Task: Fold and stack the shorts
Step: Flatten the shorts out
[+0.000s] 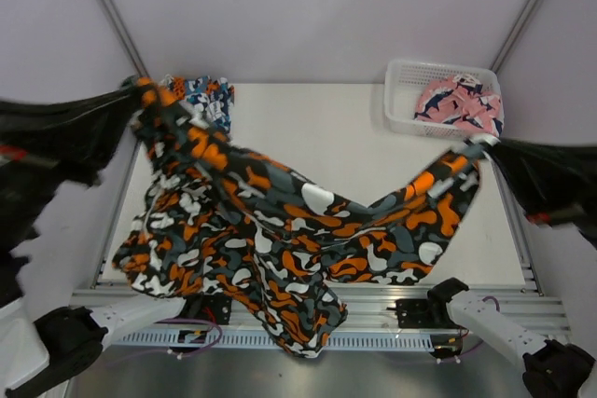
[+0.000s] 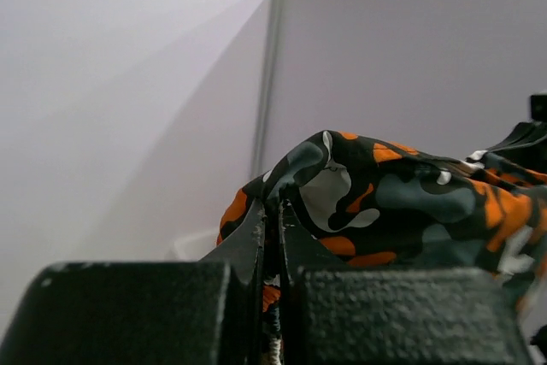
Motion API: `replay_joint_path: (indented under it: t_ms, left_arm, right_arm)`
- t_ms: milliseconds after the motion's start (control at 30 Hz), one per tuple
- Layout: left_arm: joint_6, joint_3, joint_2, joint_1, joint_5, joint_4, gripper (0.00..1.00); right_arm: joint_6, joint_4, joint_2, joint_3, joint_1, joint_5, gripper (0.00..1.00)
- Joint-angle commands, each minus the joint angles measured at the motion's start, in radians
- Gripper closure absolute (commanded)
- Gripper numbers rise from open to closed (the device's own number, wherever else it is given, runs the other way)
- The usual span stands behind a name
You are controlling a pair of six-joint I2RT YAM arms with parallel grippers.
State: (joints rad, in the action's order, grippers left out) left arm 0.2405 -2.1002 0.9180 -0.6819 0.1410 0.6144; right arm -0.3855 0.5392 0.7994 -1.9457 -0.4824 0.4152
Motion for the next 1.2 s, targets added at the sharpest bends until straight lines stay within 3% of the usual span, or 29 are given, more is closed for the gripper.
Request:
replay_joint_path:
  t_ms: [0,33,67,133,233,367,533,700,800,1000,1167]
  left_arm:
    - [0.005,0.181,0.137,0.065,-0.051,-0.014,1.0]
    - [0.035,0.263,0.143,0.121,0.019,-0.094,1.0]
    - [0.125,0.366,0.15,0.253,0.199,-0.151,1.0]
    - [0.195,0.527,0.154,0.358,0.325,-0.302,1.0]
    - [0.214,0.748,0.16,0.445,0.353,-0.41,1.0]
    - [0.281,0.866,0.275,0.53,0.394,-0.547,1.0]
    - [0.276,0.844,0.464,0.535,0.269,-0.585,1.0]
    - [0.246,0.721,0.64,0.533,0.284,-0.581,1.0]
    - [0.233,0.695,0.667,0.529,0.29,-0.581,1.0]
    - [0.217,0.763,0.518,0.513,0.279,-0.598,1.0]
    - [0.226,0.822,0.243,0.507,0.266,-0.555,1.0]
  right_arm:
    - [0.022,0.056,0.138,0.2,-0.018,-0.188,1.0]
    - [0.016,0.035,0.149,0.244,-0.012,-0.206,1.0]
    - [0.005,-0.01,0.152,0.327,-0.001,-0.205,1.0]
    - [-0.035,-0.077,0.141,0.405,0.04,-0.188,1.0]
    - [-0.068,-0.134,0.149,0.523,0.118,-0.145,1.0]
    - [-0.116,-0.241,0.268,0.634,0.232,-0.037,1.0]
    - [-0.181,-0.373,0.435,0.692,0.31,-0.032,1.0]
    - [-0.191,-0.418,0.569,0.674,0.326,-0.047,1.0]
    - [-0.181,-0.427,0.586,0.672,0.326,-0.047,1.0]
    - [-0.15,-0.444,0.489,0.731,0.326,0.014,1.0]
    - [-0.096,-0.421,0.244,0.765,0.308,0.126,1.0]
